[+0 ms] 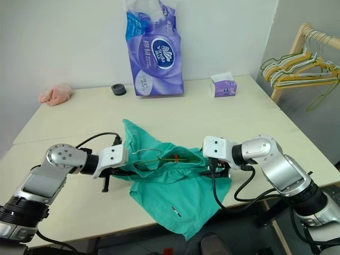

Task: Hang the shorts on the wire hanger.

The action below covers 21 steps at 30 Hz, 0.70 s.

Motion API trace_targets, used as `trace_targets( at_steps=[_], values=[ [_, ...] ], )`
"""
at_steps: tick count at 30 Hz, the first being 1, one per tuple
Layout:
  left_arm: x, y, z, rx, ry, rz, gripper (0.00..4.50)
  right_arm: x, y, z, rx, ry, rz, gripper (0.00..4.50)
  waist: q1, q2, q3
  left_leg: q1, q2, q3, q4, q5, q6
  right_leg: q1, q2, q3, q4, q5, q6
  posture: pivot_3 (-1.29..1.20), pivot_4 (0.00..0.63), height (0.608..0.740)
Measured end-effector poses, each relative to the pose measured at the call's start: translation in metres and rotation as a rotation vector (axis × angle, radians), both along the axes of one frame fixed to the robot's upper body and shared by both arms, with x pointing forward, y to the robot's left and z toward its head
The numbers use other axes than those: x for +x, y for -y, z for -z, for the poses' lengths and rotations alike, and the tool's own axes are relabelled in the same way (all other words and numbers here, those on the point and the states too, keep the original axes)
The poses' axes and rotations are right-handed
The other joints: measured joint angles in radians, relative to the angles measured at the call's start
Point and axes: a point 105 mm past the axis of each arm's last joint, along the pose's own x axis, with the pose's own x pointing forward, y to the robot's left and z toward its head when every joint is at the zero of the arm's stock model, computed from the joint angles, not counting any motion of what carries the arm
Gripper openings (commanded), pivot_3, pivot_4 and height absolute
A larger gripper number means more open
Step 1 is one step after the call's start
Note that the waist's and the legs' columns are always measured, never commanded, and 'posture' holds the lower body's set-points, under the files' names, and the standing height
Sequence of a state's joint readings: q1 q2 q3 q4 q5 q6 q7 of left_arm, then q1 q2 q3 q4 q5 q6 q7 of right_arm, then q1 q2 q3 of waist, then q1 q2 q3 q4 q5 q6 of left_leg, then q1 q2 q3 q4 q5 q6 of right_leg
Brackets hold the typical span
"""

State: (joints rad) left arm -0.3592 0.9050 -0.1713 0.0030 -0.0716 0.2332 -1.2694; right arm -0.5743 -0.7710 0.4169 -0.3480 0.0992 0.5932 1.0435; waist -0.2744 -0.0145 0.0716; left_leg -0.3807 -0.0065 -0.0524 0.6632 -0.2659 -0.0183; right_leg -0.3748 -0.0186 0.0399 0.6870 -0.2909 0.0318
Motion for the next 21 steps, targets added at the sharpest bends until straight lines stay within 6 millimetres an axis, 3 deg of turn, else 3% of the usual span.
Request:
trace_targets(
  at_steps=[7, 14, 17, 21],
  values=[
    [-0.001, -0.001, 0.001, 0.008, -0.003, 0.004, 0.00, 0.009, -0.005, 0.029, -0.053, -0.039, -0.006, 4.04, -0.002, 0.000, 0.000, 0.000, 0.000, 0.000, 0.000, 0.000, 0.000, 0.000, 0.000, 0.000, 0.000, 0.000, 0.000, -0.31, 0.019, 0.740],
    [-0.001, 0.000, 0.003, 0.018, -0.009, 0.009, 0.00, 0.026, -0.031, 0.047, -0.132, -0.018, -0.110, 4.04, -0.014, 0.000, 0.000, 0.000, 0.000, 0.000, 0.000, 0.000, 0.000, 0.000, 0.000, 0.000, 0.000, 0.000, 0.000, -0.31, 0.016, 0.740],
    [-0.001, 0.000, 0.003, 0.019, -0.012, 0.009, 0.00, 0.034, -0.031, 0.047, -0.150, -0.010, -0.118, 3.46, -0.016, -0.001, -0.001, 0.000, -0.001, 0.000, 0.000, 0.000, 0.000, 0.000, -0.001, 0.000, 0.000, 0.000, 0.000, -0.30, 0.013, 0.740],
    [-0.001, 0.001, 0.004, 0.019, -0.013, 0.006, 0.00, 0.037, -0.031, 0.053, -0.164, -0.021, -0.128, 2.17, -0.019, -0.001, -0.001, 0.000, -0.001, -0.001, 0.000, 0.000, 0.000, 0.000, -0.001, -0.001, 0.000, 0.000, 0.000, -0.30, 0.012, 0.740]
  ],
)
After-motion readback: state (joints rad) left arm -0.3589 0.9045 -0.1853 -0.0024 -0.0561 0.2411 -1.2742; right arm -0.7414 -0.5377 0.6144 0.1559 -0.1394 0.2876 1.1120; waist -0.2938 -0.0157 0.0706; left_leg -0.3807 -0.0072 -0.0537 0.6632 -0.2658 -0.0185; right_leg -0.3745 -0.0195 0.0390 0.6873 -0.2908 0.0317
